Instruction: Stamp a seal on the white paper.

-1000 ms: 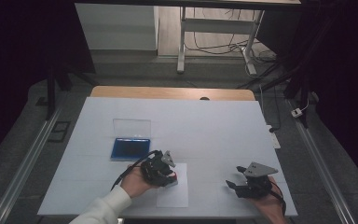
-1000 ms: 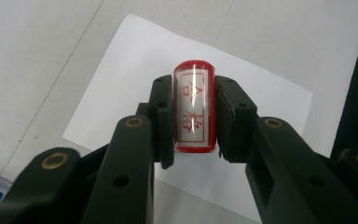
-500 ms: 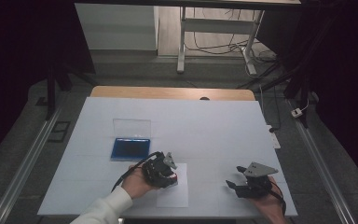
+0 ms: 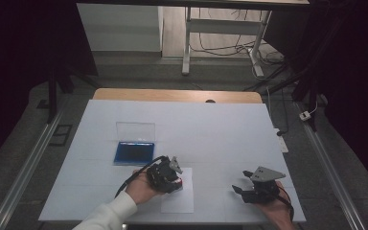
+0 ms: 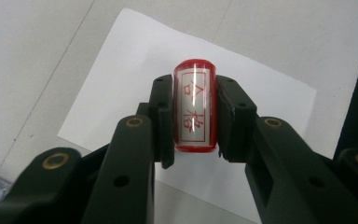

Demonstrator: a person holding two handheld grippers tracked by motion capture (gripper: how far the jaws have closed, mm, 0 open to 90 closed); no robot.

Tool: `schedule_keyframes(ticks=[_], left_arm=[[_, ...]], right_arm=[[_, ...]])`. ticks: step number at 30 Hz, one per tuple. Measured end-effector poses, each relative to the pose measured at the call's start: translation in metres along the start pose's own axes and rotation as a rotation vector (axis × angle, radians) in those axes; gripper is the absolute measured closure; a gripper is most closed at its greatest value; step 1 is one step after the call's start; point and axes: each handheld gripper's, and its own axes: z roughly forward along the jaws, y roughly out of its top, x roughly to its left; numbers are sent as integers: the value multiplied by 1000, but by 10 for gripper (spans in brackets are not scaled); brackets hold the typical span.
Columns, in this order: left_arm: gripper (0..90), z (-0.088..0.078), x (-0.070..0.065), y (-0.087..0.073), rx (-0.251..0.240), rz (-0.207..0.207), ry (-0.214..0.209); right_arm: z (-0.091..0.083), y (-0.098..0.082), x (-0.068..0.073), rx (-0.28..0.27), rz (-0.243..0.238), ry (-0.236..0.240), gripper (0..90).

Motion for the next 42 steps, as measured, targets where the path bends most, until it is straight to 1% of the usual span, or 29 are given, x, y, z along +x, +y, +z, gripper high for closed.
schedule_keyframes(ticks=[7, 10, 17, 22, 25, 32, 33, 38, 42], left_arm=[[708, 4, -2, 1, 17, -13, 13], [710, 4, -4, 0, 17, -19, 18], [712, 5, -5, 1, 26, -16, 24], [712, 5, -4, 1, 24, -20, 17], [713, 5, -4, 1, 29, -14, 22], [714, 6, -4, 0, 20, -19, 18], [714, 6, -4, 0, 20, -17, 19], [714, 6, -4, -2, 6, -13, 23], [714, 6, -5, -2, 6, -16, 25]], right_arm=[[0, 0, 0, 5, -5, 1, 294], [0, 0, 0, 4, -4, 2, 294], [0, 1, 2, 6, -6, -3, 294], [1, 1, 1, 8, -5, -3, 294], [1, 1, 2, 5, -5, 2, 294], [1, 1, 1, 7, -5, 2, 294], [1, 1, 2, 8, -5, -4, 294], [1, 1, 1, 8, -6, 1, 294], [0, 0, 1, 8, -8, 0, 294]])
